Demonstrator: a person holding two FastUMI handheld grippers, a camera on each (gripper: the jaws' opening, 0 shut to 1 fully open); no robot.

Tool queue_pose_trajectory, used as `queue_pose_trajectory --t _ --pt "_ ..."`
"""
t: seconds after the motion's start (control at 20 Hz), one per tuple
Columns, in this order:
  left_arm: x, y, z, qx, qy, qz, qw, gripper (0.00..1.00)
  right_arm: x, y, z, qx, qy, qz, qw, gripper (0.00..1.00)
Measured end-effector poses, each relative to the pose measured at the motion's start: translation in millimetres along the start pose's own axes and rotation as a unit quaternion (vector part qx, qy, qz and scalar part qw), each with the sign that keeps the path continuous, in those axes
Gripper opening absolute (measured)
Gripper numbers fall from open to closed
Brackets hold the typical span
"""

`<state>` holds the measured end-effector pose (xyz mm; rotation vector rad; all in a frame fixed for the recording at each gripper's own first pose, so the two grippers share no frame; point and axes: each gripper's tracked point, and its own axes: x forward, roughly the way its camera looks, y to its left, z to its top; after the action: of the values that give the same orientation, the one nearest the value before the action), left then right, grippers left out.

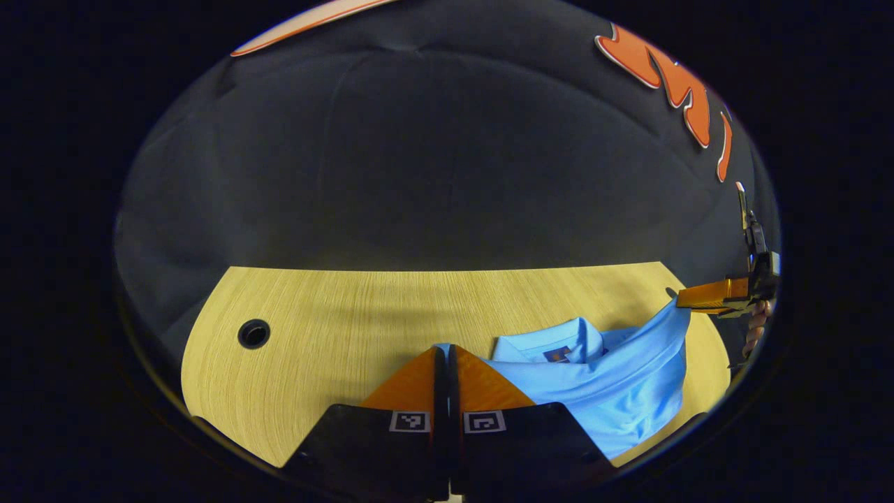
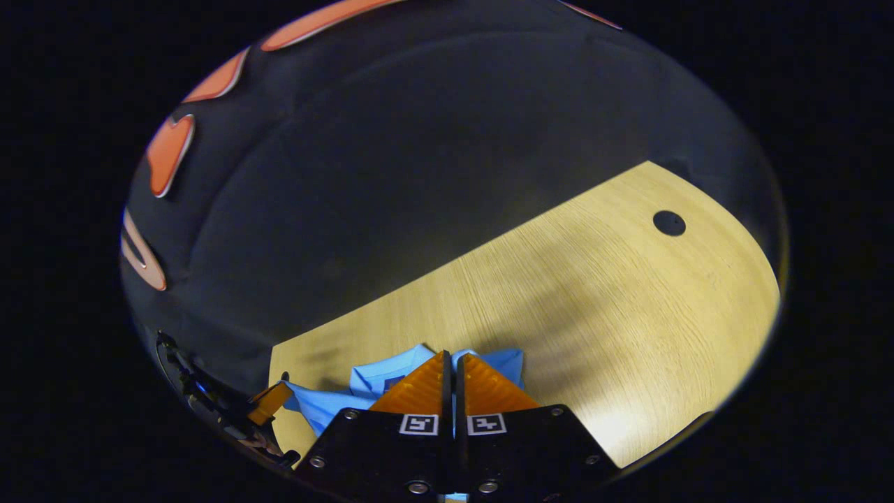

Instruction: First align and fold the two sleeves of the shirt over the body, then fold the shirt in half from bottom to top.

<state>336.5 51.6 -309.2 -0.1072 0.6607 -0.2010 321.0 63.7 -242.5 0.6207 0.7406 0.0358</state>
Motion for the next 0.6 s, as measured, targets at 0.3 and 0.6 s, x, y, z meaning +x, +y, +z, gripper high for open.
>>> queue_pose_trajectory --t 0.3,0.6 --pt "7 -1 -19 0.008 0.032 0.006 0.999 0.1 2 -24 -1 0.017 0.029 -0.013 0.999 0.15" --pt "-57 -11 -6 0.008 0.007 0.038 0.999 0.94 -45 -22 -1 -0.066 0.006 -0.011 0.998 0.73"
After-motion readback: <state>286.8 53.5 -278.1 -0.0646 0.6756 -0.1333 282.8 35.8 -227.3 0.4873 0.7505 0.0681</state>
